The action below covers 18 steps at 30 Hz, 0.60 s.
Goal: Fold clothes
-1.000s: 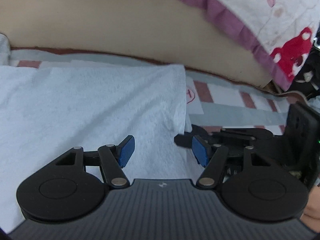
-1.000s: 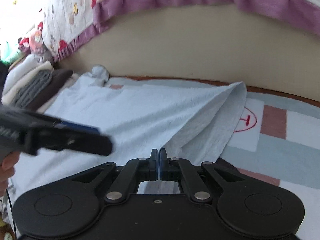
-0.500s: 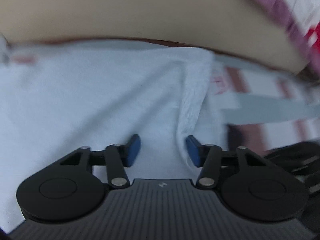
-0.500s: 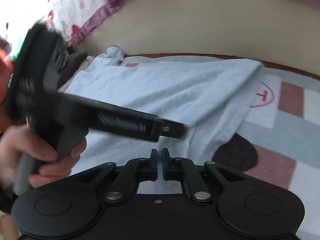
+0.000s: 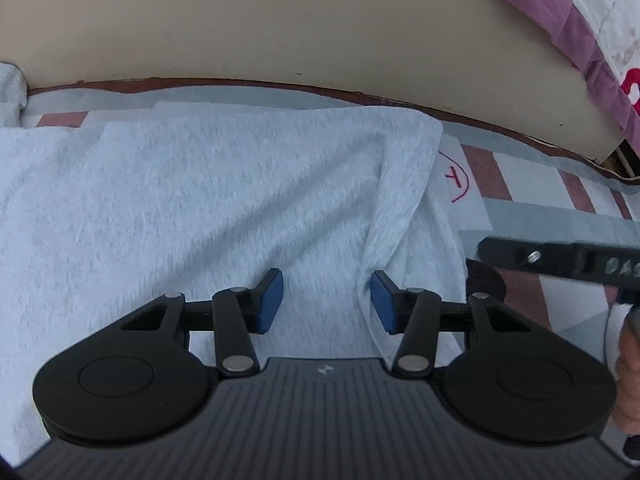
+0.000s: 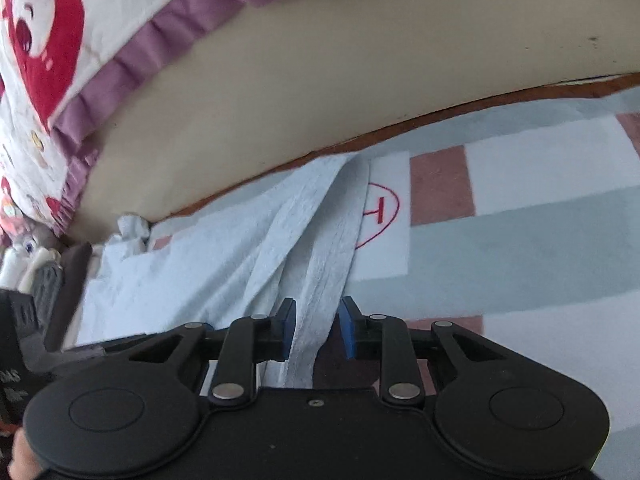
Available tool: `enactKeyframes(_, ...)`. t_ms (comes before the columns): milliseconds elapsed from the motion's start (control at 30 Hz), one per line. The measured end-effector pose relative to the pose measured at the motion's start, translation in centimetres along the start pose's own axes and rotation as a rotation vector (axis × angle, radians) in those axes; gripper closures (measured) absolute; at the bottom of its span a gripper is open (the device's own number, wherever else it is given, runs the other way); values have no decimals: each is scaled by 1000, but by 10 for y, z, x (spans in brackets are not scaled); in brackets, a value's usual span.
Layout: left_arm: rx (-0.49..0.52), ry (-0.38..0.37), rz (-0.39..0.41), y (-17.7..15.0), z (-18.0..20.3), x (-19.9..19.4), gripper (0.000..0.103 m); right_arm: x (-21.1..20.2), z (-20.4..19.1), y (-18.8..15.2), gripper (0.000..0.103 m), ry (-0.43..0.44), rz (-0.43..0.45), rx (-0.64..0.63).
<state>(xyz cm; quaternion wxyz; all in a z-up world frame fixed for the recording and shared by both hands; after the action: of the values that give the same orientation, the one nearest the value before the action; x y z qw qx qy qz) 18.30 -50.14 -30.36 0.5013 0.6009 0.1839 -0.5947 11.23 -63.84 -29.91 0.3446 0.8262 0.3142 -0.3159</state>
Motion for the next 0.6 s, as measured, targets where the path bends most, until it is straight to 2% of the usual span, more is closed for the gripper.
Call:
enactKeyframes(133,3,-6,-16,2,2,4,55,15,-3,-4,72,-40,-45,-28)
enactKeyframes(267,6,-2,-29,3,3,7,59,23,-22,-5,70,-40,-64,-139)
enactKeyframes(300,8,3,-32,4,3,7,61,24,-27,-7,76,-38,-68,-176)
enactKeyframes(333,14,13,-34,4,2,7,68,22,-32,-7,84,-56,-53,-222)
enactKeyframes(367,20,16,-35,4,2,7,75,20,-35,-7,98,-78,-36,-264)
enactKeyframes(433,16,5,-33,5,0,6,82,11,-33,-4,98,-119,1,-283)
enactKeyframes(567,-50,-78,-40,5,-3,8,82,-4,-18,4,100,-147,45,-223)
enactKeyframes(600,-58,-95,-39,5,-3,7,82,-6,-17,4,103,-172,50,-233)
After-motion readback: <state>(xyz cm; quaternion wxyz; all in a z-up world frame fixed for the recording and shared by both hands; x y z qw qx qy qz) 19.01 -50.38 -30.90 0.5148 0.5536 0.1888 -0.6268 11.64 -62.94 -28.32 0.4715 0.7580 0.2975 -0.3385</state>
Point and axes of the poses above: each gripper's, at about its wrist camera, not at the fingertips, and x roughly the way its jaws point, z to its right, y to its top, the point moved 10 cm from there along x, roughly the way its jaws point, and after that the axes turned 9 degrees about -z, right-handed, at the moved point
